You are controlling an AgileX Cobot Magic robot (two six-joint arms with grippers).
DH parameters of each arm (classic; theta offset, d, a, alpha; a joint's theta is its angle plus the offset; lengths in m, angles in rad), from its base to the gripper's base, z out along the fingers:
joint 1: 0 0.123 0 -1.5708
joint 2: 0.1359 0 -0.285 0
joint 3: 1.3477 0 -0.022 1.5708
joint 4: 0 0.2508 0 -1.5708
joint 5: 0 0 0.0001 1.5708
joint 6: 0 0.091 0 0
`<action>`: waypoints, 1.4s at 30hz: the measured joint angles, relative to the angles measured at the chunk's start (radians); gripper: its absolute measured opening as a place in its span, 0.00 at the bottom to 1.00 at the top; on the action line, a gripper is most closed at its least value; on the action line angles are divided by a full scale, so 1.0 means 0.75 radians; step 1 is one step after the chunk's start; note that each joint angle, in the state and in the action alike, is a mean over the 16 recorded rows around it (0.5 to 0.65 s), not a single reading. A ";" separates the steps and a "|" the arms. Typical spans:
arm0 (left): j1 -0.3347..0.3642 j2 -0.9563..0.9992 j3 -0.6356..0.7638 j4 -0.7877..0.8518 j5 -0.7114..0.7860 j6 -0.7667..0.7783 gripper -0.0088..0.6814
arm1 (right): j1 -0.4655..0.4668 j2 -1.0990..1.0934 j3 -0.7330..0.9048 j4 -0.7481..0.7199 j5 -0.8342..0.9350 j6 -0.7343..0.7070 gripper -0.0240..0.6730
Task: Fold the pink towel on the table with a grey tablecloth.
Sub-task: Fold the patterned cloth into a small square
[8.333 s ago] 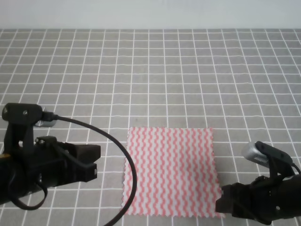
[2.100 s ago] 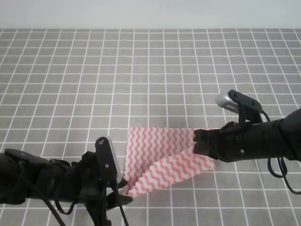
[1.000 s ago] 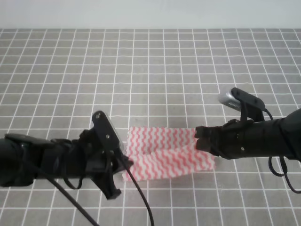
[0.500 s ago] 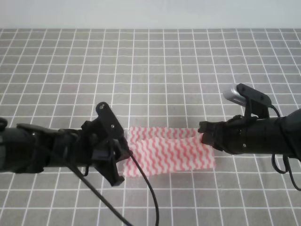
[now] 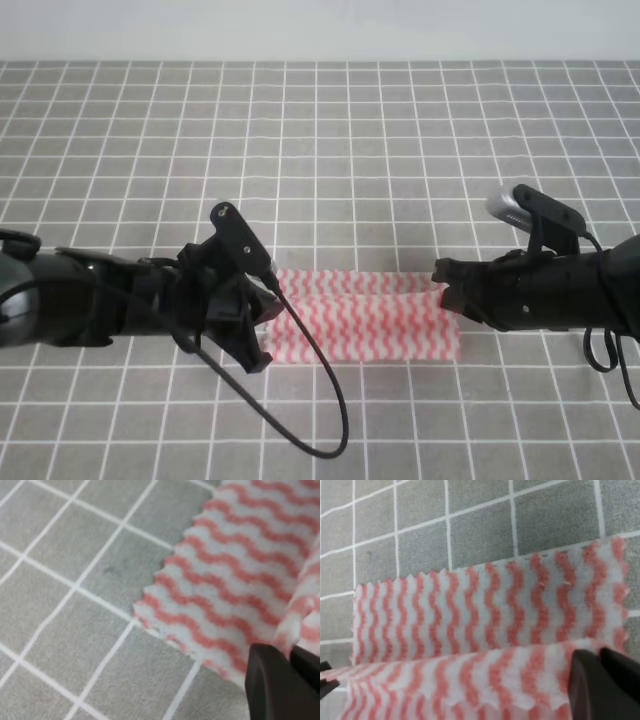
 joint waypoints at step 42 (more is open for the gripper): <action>0.000 0.100 -0.078 -0.050 -0.038 0.001 0.01 | -0.024 0.118 -0.109 -0.001 0.003 -0.013 0.01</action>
